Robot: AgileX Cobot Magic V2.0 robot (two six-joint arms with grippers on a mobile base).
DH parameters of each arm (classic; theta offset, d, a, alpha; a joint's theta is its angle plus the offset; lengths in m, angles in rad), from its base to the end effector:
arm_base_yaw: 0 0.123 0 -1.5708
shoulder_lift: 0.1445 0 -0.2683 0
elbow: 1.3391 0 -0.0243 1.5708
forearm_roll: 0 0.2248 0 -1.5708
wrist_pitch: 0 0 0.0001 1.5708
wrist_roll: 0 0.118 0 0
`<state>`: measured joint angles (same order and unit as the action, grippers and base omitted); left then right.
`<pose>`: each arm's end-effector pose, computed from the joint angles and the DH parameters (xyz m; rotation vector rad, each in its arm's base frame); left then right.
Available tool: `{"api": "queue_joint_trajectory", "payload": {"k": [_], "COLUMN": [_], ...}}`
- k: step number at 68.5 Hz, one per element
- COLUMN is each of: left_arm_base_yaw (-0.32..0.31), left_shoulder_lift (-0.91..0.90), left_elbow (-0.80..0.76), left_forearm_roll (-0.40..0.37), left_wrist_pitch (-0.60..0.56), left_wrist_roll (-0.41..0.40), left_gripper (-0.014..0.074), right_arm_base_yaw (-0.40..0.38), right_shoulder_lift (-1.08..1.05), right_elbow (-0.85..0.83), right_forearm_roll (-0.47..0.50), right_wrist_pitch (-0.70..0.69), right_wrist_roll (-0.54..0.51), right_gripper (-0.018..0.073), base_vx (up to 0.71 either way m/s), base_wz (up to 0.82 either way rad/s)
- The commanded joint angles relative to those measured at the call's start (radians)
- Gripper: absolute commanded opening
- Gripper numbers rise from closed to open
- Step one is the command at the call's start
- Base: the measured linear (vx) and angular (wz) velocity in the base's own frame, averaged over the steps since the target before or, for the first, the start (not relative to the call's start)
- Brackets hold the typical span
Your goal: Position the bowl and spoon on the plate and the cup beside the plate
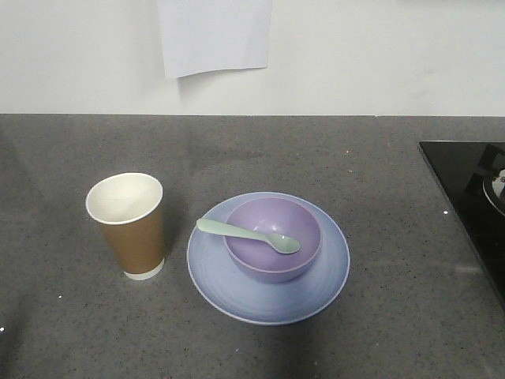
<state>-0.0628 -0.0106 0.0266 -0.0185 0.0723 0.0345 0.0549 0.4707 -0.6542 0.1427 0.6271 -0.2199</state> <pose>0.0744 -0.0048 0.1988 0.0630 1.5707 -0.0378 0.1007 0.0154 0.3208 -0.2084 1.9100 0.0473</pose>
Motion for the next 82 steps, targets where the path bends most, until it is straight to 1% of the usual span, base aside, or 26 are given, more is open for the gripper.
{"api": "queue_joint_trajectory", "payload": {"k": [1,6,22,38,47,52,82], "left_arm_base_yaw": [0.002,0.002,0.002,0.002,0.002,0.002,0.002], "left_shoulder_lift": [-0.007,-0.007,-0.007,-0.007,-0.007,-0.007,-0.007], "left_elbow": [-0.024,-0.024,-0.024,-0.024,-0.024,-0.024,-0.024], "left_forearm_roll": [-0.010,-0.010,-0.010,-0.010,-0.010,-0.010,-0.010], "left_wrist_pitch": [-0.066,-0.066,-0.066,-0.066,-0.066,-0.066,-0.066], "left_wrist_roll": [-0.010,-0.010,-0.010,-0.010,-0.010,-0.010,-0.010], "left_gripper": [-0.0006,-0.0006,-0.0006,-0.0006,-0.0006,-0.0006,-0.0006], "right_arm_base_yaw": [-0.038,-0.054,-0.055,-0.055,-0.089,-0.097,-0.102], "right_shoulder_lift": [-0.090,-0.163,-0.360,-0.465,-0.499,-0.499,-0.495], "right_elbow": [0.091,0.179,0.417,0.599,0.688,0.684,0.685], "right_forearm_roll": [0.001,0.001,0.003,0.003,0.007,0.001,0.000], "right_wrist_pitch": [-0.189,-0.256,-0.451,-0.603,-0.688,-0.655,-0.653], "right_wrist_roll": [-0.010,-0.010,-0.010,-0.010,-0.003,-0.003,-0.004], "right_gripper": [-0.0004,-0.0004,-0.0004,-0.0004,-0.0004,-0.0004,-0.0002], "base_vx": [0.00,0.00,0.00,0.00,0.00,0.00,0.00], "base_wz": [0.00,0.00,0.00,0.00,0.00,0.00,0.00]}}
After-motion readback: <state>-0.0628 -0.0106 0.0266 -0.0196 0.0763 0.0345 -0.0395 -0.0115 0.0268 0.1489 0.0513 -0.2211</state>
